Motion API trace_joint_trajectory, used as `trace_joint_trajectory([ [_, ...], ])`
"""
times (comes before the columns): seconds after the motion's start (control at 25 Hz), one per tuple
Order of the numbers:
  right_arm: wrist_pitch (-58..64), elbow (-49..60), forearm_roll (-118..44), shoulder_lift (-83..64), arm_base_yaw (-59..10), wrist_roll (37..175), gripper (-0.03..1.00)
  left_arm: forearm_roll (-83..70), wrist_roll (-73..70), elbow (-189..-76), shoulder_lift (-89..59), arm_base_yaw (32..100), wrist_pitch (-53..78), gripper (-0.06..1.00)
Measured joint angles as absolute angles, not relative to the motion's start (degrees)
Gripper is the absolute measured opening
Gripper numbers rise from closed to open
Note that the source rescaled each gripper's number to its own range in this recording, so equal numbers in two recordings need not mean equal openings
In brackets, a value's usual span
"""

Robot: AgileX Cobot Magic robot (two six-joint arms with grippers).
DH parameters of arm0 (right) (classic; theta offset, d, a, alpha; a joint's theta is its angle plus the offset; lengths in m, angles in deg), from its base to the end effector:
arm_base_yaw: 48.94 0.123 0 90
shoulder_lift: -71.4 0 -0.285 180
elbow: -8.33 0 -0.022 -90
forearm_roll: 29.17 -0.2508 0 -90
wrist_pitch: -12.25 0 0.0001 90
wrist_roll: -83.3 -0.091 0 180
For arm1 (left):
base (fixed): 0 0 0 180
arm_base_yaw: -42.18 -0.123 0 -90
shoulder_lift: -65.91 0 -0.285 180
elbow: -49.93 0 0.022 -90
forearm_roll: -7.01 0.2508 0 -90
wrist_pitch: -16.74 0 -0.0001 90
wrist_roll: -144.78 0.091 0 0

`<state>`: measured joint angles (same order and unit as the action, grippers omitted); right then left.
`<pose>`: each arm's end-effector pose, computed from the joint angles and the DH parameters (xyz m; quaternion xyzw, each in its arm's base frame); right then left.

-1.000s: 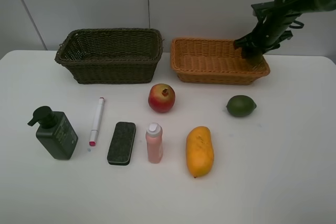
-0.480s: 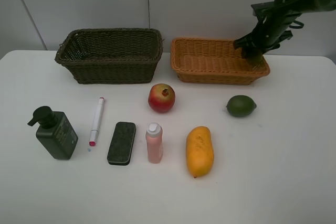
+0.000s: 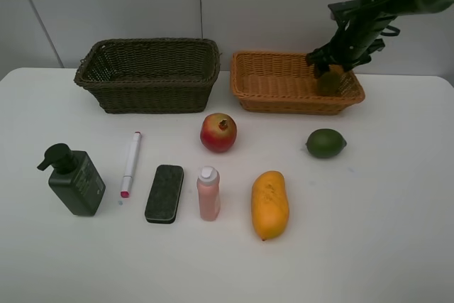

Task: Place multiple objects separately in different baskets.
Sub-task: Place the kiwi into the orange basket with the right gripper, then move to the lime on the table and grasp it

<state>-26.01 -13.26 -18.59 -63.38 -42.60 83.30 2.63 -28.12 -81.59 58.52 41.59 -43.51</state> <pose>0.4819 0.0431 0.1677 -0.1094 0.9604 -0.0595 0.2492 -0.0058 -0.0061 0.2786 0.0496 0.8465 -0.0026 0.5300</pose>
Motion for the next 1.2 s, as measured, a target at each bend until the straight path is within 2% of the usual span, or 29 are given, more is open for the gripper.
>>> trace_joint_trajectory([
  [0.24,-26.88,-13.26,-17.61,-63.38,-42.49,83.3,0.51,2.63,-28.12,-81.59,58.52,41.59,-43.51,1.0],
  [0.4,-27.84,-13.26,-17.02,-63.38,-42.49,83.3,0.75,2.63,-28.12,-81.59,58.52,41.59,-43.51,1.0],
  [0.52,-29.17,-13.26,-14.71,-63.14,-42.49,83.3,0.79,2.63,-28.12,-81.59,58.52,41.59,-43.51,1.0],
  [1.2,-31.06,-13.26,-14.29,-57.81,-42.49,82.96,0.8,2.63,-28.12,-81.59,58.52,41.59,-43.51,1.0],
])
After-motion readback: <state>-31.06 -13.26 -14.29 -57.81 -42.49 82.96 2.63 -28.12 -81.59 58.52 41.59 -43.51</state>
